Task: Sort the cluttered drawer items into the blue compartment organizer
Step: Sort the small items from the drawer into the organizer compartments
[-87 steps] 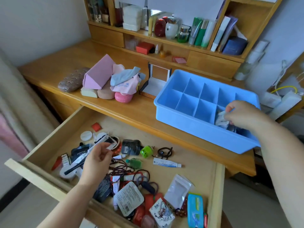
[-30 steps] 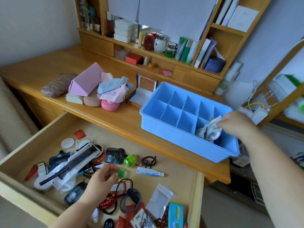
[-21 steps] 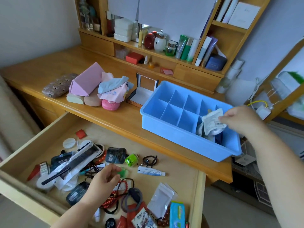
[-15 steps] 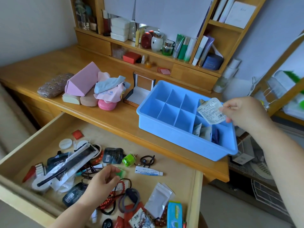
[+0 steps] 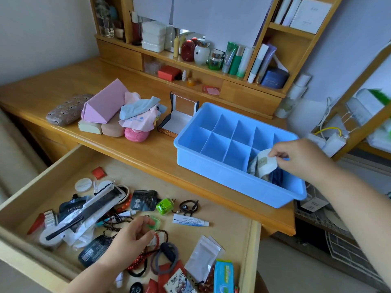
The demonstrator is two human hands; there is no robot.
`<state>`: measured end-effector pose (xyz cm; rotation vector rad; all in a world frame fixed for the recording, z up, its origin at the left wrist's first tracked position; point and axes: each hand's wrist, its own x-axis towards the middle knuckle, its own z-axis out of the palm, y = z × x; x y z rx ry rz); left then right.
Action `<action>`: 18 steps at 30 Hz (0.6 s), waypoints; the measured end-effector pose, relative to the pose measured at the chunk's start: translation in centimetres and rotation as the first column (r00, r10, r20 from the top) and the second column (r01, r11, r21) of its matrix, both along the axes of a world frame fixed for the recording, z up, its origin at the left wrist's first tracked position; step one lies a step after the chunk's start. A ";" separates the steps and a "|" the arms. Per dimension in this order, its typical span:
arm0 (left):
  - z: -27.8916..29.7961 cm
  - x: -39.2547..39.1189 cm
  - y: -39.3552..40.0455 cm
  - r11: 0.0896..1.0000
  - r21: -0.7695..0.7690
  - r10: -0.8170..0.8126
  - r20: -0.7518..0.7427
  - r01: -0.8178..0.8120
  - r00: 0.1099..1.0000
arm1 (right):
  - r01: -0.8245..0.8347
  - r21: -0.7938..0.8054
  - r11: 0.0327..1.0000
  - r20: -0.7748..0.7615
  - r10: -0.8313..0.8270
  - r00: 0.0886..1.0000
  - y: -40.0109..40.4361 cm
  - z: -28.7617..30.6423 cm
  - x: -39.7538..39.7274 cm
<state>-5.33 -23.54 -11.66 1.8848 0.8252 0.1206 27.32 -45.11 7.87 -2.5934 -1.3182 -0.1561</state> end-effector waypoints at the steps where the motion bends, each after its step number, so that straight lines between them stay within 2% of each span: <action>1: 0.0 0.0 0.0 1.000 0.005 0.000 -0.004 0.000 1.000 | 0.019 -0.014 1.000 0.001 -0.019 1.000 0.3 -0.8 -0.1; 5: -0.1 -0.1 0.0 1.000 0.018 0.005 -0.011 -0.005 1.000 | 0.112 -0.058 0.992 0.037 -0.110 0.993 1.6 -2.8 0.0; 8: -0.1 0.0 0.0 1.000 0.010 0.010 -0.016 -0.010 1.000 | 0.083 -0.172 0.982 0.235 -0.041 0.971 2.6 -2.5 -0.3; 10: -0.1 0.0 0.0 1.000 0.012 0.011 -0.021 -0.011 1.000 | 0.035 -0.191 0.981 0.323 0.029 0.946 2.7 -2.4 -0.3; 13: -0.2 0.1 0.0 1.000 0.014 0.010 -0.024 -0.010 1.000 | 0.114 -0.357 0.927 0.252 -0.022 0.968 2.6 -2.4 -0.6; 16: -0.4 0.1 0.1 0.999 0.034 0.018 -0.042 -0.017 0.999 | 0.146 -0.396 0.907 0.039 -0.142 0.989 3.0 -1.4 -0.4; 18: -0.5 0.1 0.2 0.998 0.057 0.022 -0.055 -0.019 0.998 | 0.167 -0.419 0.893 0.030 -0.170 0.985 3.2 -0.5 -0.6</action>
